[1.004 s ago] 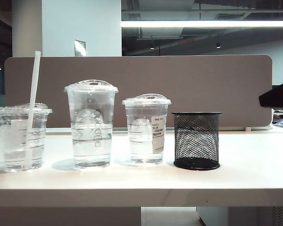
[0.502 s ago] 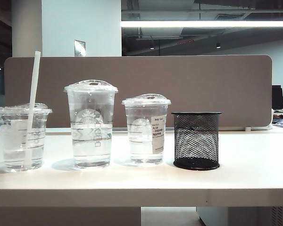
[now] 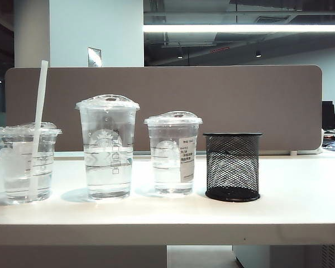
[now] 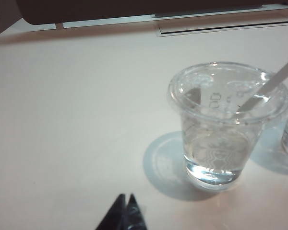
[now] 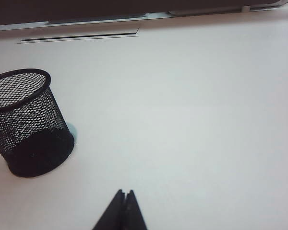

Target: Pick up the straw and insert it into the small coffee cup.

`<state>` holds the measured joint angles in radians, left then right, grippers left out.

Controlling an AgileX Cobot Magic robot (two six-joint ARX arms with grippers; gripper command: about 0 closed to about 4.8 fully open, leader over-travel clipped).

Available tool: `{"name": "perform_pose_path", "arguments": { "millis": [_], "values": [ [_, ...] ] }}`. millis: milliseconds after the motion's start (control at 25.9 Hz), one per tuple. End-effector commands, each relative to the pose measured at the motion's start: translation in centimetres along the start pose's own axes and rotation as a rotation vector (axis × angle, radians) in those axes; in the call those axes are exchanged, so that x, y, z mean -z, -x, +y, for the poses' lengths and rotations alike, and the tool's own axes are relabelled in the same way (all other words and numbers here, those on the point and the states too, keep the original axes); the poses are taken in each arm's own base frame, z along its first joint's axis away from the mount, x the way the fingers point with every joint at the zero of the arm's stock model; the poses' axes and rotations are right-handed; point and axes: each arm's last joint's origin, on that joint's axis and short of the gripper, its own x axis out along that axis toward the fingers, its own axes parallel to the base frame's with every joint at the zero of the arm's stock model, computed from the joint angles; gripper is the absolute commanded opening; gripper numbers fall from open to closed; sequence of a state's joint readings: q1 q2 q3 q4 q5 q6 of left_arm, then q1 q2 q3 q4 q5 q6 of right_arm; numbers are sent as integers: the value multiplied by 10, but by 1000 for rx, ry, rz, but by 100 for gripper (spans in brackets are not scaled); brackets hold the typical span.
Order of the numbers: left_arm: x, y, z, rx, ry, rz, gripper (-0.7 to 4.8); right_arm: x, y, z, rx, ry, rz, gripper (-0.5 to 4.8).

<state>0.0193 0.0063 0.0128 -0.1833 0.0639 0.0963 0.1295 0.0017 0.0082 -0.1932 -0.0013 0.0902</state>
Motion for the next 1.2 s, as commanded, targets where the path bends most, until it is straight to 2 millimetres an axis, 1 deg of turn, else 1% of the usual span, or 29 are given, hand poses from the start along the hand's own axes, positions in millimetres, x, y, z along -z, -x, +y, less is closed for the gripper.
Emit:
{"name": "perform_pose_path", "arguments": {
  "millis": [39, 579, 1120, 1159, 1197],
  "values": [
    [0, 0, 0, 4, 2, -2, -5, 1, -1, 0, -1, -3, -4, -1],
    [0, 0, 0, 4, 2, -2, -5, 1, -1, 0, 2, -4, -5, -1],
    [0, 0, 0, 4, 2, -2, -5, 1, 0, -7, 73, -16, -12, -1],
    [0, 0, 0, 4, 2, -2, -5, 1, 0, -7, 73, -13, -11, -1],
    [0, 0, 0, 4, 2, -2, -5, 1, 0, -7, 79, 28, -10, -1]
  ]
}}
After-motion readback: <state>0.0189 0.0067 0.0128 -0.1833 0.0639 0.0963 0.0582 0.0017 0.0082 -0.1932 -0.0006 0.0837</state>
